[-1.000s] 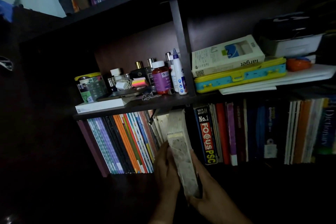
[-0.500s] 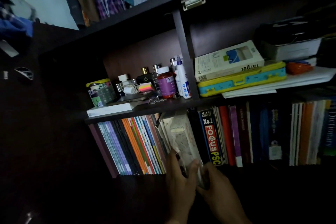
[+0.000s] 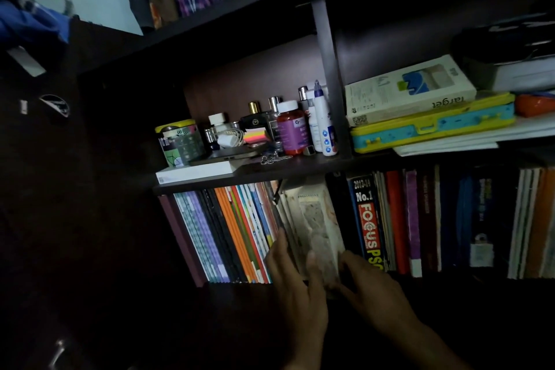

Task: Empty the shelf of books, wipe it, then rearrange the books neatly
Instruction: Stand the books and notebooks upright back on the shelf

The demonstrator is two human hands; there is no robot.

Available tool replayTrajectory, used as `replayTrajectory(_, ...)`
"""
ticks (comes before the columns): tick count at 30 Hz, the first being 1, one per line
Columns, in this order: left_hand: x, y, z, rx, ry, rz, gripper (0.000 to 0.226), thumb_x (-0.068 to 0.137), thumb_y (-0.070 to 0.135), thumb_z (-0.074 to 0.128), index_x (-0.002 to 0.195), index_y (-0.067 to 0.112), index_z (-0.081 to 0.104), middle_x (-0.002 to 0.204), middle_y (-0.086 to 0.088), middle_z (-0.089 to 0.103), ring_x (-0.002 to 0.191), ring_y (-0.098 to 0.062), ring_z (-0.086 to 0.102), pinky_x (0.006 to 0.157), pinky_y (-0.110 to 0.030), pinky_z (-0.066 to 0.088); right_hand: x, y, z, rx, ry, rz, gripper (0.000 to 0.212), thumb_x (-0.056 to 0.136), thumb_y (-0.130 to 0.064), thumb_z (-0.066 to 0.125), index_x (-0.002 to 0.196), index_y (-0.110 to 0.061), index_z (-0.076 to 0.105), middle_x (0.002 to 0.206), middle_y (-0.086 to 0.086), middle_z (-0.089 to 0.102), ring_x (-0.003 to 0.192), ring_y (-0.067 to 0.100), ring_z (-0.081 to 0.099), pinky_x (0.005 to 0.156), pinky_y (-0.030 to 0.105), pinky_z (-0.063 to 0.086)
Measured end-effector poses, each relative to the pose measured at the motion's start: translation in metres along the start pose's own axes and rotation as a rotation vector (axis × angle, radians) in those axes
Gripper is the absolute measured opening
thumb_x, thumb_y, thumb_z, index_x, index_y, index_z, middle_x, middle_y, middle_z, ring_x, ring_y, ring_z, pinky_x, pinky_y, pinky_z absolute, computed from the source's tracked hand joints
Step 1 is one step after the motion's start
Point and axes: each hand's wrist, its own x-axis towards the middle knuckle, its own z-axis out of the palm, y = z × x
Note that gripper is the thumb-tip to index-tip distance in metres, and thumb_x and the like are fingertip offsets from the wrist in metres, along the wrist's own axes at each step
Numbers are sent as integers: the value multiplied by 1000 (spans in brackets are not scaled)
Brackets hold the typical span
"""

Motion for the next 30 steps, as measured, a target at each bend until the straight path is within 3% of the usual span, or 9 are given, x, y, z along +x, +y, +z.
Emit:
replayTrajectory(3, 6, -15, 5, 58, -9, 14, 53, 103, 40, 47, 154, 44, 31, 158, 15, 33, 144, -5, 37, 114, -33, 39, 7, 9, 4, 107, 35, -18, 32, 87, -40, 69, 98, -38, 39, 98, -18, 51, 87, 3, 54, 74, 31, 51)
replayTrajectory(7, 5, -24, 7, 9, -75, 11, 63, 97, 27, 53, 153, 46, 32, 160, 17, 30, 146, -7, 37, 116, -35, 39, 6, 8, 0, 300, 54, 58, 61, 78, -34, 82, 120, -48, 40, 116, -26, 55, 105, -8, 56, 87, 21, 52)
replayTrajectory(11, 8, -18, 12, 77, -153, 47, 58, 97, 7, 58, 147, 32, 45, 155, 17, 30, 144, 2, 32, 114, -16, 33, 7, 16, 4, 360, 80, 68, 56, 83, -29, 79, 126, -43, 47, 120, -23, 62, 109, -6, 59, 92, 31, 55)
replayTrajectory(14, 19, -8, 17, 161, -116, 49, 57, 95, -4, 55, 141, 30, 57, 147, 7, 40, 137, -8, 43, 109, -12, 36, 9, 16, 6, 272, 117, 65, 48, 86, -35, 75, 126, -40, 48, 119, -22, 60, 107, -1, 59, 87, 33, 54)
replayTrajectory(16, 22, -9, 13, 246, -111, 70, 61, 90, -4, 52, 144, 25, 56, 148, 7, 44, 137, -8, 43, 111, -18, 37, 13, 13, 5, 147, 117, 82, 34, 90, -41, 70, 113, -36, 46, 104, -18, 58, 91, 3, 57, 71, 29, 49)
replayTrajectory(18, 22, -9, 3, 251, -98, 90, 64, 89, 1, 52, 148, 25, 50, 151, 9, 46, 140, -8, 42, 113, -18, 36, 16, 5, 2, 4, 71, 119, 31, 93, -46, 64, 93, -33, 35, 79, -13, 49, 69, 3, 46, 55, 25, 32)
replayTrajectory(20, 26, -9, -3, 183, -52, 90, 63, 90, 9, 51, 151, 24, 47, 150, 6, 50, 140, -14, 47, 109, -30, 45, 18, -2, -2, -84, 46, 141, 36, 96, -53, 56, 90, -31, 29, 70, -11, 43, 64, 6, 41, 55, 28, 29)
replayTrajectory(26, 43, -5, 5, 156, -28, 10, 66, 88, 4, 63, 149, 24, 48, 131, 6, 54, 116, -11, 60, 96, -35, 53, 26, 11, 3, 63, -4, 93, 32, 97, -43, 61, 92, -28, 34, 71, -11, 52, 70, 14, 60, 58, 31, 37)
replayTrajectory(30, 41, 7, 5, 77, -18, -19, 65, 85, 18, 62, 148, 25, 49, 136, 4, 49, 124, -16, 56, 104, -37, 49, 24, 10, 5, 112, -20, 28, 21, 99, -40, 57, 93, -32, 37, 84, -12, 56, 76, 9, 57, 65, 31, 43)
